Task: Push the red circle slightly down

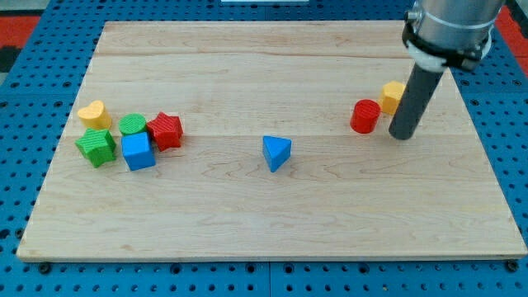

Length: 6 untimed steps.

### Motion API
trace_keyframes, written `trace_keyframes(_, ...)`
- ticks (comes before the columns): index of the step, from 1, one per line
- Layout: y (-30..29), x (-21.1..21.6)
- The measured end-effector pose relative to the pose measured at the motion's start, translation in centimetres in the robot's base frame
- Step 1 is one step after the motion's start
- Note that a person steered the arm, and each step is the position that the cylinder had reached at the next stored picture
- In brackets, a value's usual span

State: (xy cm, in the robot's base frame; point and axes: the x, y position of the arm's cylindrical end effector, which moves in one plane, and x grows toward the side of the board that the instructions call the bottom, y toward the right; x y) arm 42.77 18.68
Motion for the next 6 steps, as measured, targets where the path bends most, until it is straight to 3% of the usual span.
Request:
trace_keyframes(4, -9.2, -4.0)
trace_keyframes(6, -10.9, -1.7)
